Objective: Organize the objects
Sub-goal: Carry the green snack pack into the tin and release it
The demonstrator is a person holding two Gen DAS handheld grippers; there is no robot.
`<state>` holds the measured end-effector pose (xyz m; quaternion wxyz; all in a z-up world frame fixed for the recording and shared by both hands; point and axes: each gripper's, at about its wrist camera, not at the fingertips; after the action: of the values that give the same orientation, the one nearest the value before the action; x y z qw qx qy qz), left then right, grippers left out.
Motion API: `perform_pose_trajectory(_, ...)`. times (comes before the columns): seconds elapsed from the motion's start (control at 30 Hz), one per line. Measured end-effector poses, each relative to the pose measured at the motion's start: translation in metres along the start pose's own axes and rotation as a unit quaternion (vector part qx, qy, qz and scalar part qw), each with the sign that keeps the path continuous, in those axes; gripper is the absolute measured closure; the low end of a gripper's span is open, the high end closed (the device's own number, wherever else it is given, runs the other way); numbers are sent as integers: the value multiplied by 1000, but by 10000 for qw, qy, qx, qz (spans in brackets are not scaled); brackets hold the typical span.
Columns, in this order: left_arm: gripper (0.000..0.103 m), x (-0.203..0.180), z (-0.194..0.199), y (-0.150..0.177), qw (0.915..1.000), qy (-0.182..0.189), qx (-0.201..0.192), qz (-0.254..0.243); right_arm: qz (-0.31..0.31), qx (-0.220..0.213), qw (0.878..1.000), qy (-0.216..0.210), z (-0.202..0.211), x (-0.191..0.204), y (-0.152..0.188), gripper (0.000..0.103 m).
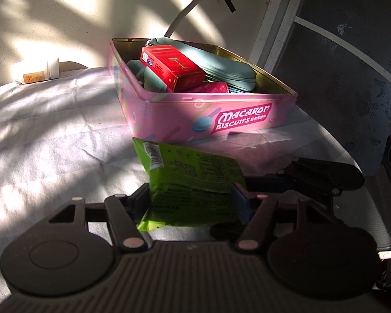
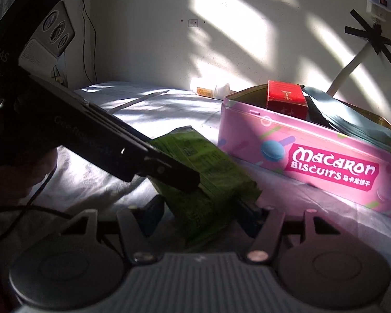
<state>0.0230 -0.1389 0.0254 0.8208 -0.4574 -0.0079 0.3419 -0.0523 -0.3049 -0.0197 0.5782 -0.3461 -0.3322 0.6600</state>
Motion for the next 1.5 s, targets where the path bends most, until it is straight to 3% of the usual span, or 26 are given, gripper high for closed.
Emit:
perform_pose_trajectory(0.17,38,-36,14,-41,9971,143,-482,-568,-257,-975,9947,197,45,-33,-13,45)
perform_pose_trajectory(0.3,37,-58,-16,-82,9952,65,-501,-840,-321,-1155,9914,532,51,-70,-38,45)
perform_pose_trajectory(0.4,35,-52,-55,-113,9984,186,-291,-451,-282,-963,9921,750,39,-96,-58,45)
perform_pose_trajectory(0.5,34,-37,-95,-139,9993,352,12,105,-375,-566,9952,706,12,-131,-75,45)
perform_pose_trajectory(0.67,34,-17,-155,-153,9960,212,610,613,-928,516,9943,68,-38,-183,-88,45)
perform_pose_trajectory(0.8,34,-25,-171,-163,9987,-177,369,301,-1308,767,9883,-137,-67,-210,-94,45)
perform_pose_trajectory(0.87,28,-26,-180,-167,9986,-370,289,255,-1220,737,9898,-63,-76,-210,-98,45)
perform_pose_trajectory(0.9,25,-24,-185,-171,9985,-437,214,241,-1044,668,9923,36,-79,-205,-101,39)
perform_pose_trajectory(0.93,25,-23,-186,-172,9984,-513,122,212,-837,575,9947,181,-81,-199,-101,31)
perform_pose_trajectory(1.0,25,-21,-188,-174,9979,-592,89,236,-631,421,9963,404,-84,-192,-103,25)
perform_pose_trajectory(1.1,25,-19,-174,-168,9987,-349,52,365,-501,244,9972,491,-75,-183,-98,27)
perform_pose_trajectory(1.17,25,-23,-163,-162,9989,-375,-82,263,-482,70,9968,633,-61,-176,-92,27)
perform_pose_trajectory(1.33,23,-38,-121,-147,9982,-331,-495,45,-859,-365,9920,852,-25,-163,-74,27)
perform_pose_trajectory(1.5,23,-51,-86,-124,9956,-536,-740,-222,-1367,-887,9801,1135,16,-152,-54,26)
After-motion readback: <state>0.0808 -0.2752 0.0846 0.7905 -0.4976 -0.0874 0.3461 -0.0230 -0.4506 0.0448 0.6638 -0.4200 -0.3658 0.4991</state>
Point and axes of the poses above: each gripper's, at about its wrist camera, not at the fingertips, and z roughly against the way its jaws point, x to its left, y to its underside, and after that the axes turned 7 degrees about y, right-handed
